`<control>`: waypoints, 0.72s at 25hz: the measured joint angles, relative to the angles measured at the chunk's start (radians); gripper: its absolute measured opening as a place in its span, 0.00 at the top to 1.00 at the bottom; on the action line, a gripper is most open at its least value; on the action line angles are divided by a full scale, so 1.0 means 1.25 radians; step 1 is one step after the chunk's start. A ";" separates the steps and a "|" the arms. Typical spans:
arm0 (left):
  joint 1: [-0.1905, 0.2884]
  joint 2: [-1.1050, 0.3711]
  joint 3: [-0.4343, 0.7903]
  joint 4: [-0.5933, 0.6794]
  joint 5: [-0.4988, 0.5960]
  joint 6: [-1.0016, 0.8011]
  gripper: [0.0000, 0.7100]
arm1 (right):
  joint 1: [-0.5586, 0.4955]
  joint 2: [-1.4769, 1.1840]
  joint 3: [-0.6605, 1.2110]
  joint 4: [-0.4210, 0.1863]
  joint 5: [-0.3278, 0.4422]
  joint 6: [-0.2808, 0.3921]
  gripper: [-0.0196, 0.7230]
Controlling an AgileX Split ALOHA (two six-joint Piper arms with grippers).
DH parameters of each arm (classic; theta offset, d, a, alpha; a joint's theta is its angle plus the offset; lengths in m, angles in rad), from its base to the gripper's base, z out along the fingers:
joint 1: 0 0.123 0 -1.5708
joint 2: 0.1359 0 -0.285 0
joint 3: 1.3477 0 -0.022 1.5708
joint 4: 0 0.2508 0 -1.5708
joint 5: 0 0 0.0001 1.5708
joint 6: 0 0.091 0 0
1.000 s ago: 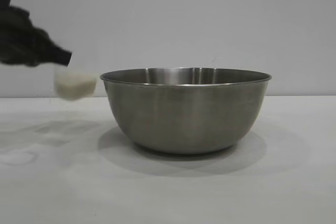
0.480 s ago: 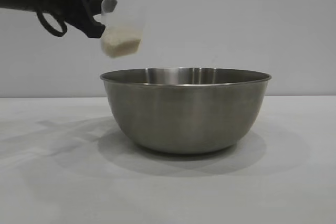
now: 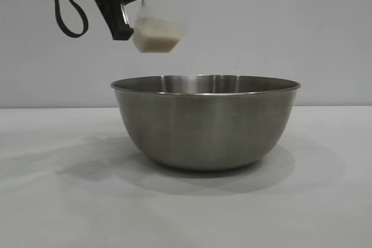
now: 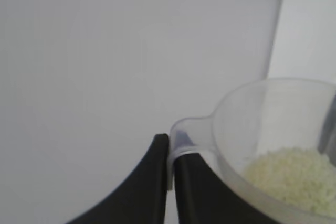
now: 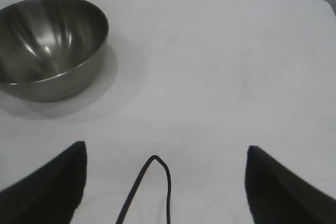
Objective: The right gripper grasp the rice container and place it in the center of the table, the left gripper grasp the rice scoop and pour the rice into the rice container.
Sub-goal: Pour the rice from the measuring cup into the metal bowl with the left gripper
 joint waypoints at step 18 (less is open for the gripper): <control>-0.005 0.000 0.000 0.041 0.059 0.448 1.00 | 0.000 0.000 0.000 0.000 0.000 0.000 0.20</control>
